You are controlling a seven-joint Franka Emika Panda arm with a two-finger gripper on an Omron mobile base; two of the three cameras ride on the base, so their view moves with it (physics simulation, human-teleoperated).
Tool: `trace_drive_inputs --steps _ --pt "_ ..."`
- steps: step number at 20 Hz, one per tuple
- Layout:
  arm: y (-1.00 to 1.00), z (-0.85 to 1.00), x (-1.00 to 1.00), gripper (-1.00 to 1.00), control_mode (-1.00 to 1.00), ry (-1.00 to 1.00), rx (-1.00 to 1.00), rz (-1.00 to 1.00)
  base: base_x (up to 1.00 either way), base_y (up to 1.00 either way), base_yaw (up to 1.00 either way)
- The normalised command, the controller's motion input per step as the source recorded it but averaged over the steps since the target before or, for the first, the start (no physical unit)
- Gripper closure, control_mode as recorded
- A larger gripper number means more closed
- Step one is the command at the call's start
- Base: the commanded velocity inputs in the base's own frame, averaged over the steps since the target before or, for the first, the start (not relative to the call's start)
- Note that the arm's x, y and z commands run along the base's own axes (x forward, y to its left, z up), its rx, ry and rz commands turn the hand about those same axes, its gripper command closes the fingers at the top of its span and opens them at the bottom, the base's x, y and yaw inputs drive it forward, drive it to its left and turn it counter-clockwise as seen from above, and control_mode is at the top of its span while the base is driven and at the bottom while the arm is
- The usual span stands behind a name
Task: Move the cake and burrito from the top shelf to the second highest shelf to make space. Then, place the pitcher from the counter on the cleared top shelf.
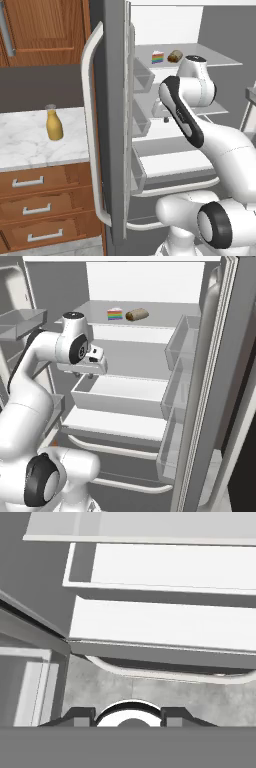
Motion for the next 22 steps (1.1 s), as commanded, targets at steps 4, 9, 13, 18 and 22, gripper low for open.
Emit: trace_drive_inputs --steps 4,9,13,18,22 --pt "-0.16 -0.03 0.0 -1.0 -1.0 0.0 0.01 0.0 0.0 0.0 0.0" --pt "-0.06 0.29 -0.16 -1.0 -1.0 -0.17 0.01 -0.02 0.0 0.0 0.0" --pt "-0.02 0.61 -0.13 -1.0 -1.0 -0.31 0.0 -0.07 0.0 0.0 0.0" --pt "0.0 0.75 0.0 -1.0 -1.0 -0.26 0.0 -0.08 0.0 0.0 0.0" --pt "0.0 0.54 0.09 -1.0 -1.0 -0.26 0.0 -0.07 0.0 0.0 0.0"
